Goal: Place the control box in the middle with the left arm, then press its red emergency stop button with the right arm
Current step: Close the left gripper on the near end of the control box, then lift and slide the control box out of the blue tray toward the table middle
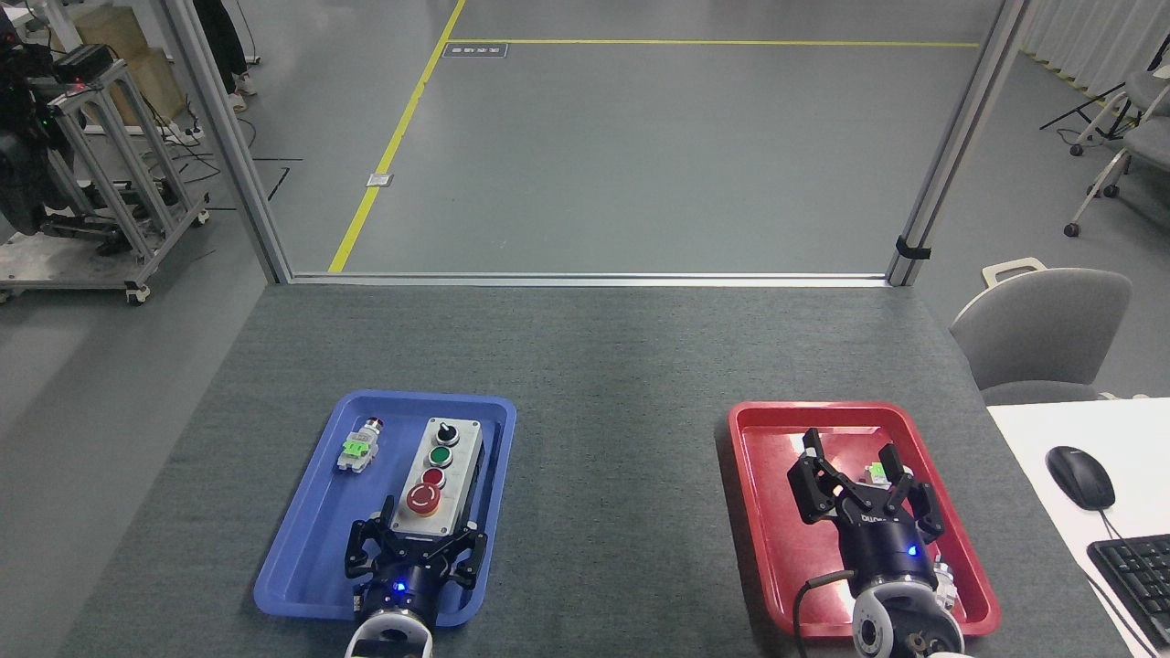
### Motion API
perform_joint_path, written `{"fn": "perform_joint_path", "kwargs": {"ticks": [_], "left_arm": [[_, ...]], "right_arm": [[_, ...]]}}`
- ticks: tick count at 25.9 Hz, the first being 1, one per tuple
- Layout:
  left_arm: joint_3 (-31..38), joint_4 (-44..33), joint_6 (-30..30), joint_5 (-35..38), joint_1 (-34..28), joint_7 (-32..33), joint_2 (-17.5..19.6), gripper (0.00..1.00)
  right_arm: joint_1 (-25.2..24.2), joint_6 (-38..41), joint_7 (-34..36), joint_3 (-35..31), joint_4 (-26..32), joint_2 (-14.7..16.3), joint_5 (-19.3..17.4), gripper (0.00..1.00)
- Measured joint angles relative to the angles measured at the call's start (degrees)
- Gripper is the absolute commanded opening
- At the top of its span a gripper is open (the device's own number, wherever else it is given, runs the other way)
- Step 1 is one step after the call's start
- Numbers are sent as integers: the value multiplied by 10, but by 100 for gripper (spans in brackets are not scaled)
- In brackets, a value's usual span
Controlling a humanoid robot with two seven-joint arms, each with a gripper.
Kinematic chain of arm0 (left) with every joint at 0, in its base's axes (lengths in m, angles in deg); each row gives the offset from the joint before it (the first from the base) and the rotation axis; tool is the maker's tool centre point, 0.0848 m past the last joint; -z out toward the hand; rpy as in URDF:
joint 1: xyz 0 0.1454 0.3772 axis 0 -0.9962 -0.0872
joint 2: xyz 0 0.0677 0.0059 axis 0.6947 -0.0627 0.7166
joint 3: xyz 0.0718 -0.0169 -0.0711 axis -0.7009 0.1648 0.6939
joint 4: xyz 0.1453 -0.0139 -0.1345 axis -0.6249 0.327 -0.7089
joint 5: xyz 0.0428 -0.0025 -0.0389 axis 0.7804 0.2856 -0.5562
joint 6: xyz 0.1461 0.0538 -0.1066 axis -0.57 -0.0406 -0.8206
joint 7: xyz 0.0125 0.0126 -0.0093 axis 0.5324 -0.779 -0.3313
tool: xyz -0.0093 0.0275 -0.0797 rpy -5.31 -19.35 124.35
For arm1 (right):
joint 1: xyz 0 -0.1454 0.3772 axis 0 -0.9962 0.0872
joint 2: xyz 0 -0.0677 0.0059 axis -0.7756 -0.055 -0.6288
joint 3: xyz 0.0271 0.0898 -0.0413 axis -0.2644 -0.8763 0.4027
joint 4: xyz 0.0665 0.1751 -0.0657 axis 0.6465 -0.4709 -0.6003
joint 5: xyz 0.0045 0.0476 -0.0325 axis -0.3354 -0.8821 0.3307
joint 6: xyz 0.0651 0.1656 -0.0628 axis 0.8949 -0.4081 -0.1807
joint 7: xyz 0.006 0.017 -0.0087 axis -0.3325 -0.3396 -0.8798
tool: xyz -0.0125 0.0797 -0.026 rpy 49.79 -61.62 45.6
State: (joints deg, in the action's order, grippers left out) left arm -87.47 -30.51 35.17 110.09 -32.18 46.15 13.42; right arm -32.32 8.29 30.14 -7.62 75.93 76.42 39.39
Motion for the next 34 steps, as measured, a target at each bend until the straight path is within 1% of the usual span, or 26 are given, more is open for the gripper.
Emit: {"fn": "perform_joint_path", "kwargs": {"ticks": [8,9,10,13,17,18,21,24,28,30,32,34], "left_arm": [[0,26,-1,-5,15,-4,0,98],[0,28,-1,-5,16,-4,0,95],[0,31,-1,-5,18,-4,0,88],[0,47,-3,-5,25,-6,-1,60],[0,60,-8,-6,28,-9,0,6],[0,60,-9,-6,29,-8,0,0],[2,58,-21,-12,30,-4,1,0],[11,37,-50,-57,32,7,3,0],[18,-32,-78,-130,22,1,28,0],[18,-73,-90,-150,7,1,34,0],[12,-109,-93,-159,-4,-3,35,0],[-6,-124,-90,-161,-7,-3,22,0]], "right_arm": [[-1,0,-1,0,0,0,0,100],[-1,0,-1,0,0,0,0,100],[-1,0,-2,0,0,0,0,100],[-1,0,-2,0,0,-1,0,100],[-1,0,-2,0,0,-1,0,100],[-1,0,-2,0,0,-1,0,100],[-1,0,-2,0,0,0,0,100],[-1,0,-2,0,0,1,0,100],[0,0,-2,0,0,1,0,100],[0,0,-2,0,0,2,0,100],[0,0,-2,0,0,2,0,100],[0,0,-2,0,0,2,0,100]]}}
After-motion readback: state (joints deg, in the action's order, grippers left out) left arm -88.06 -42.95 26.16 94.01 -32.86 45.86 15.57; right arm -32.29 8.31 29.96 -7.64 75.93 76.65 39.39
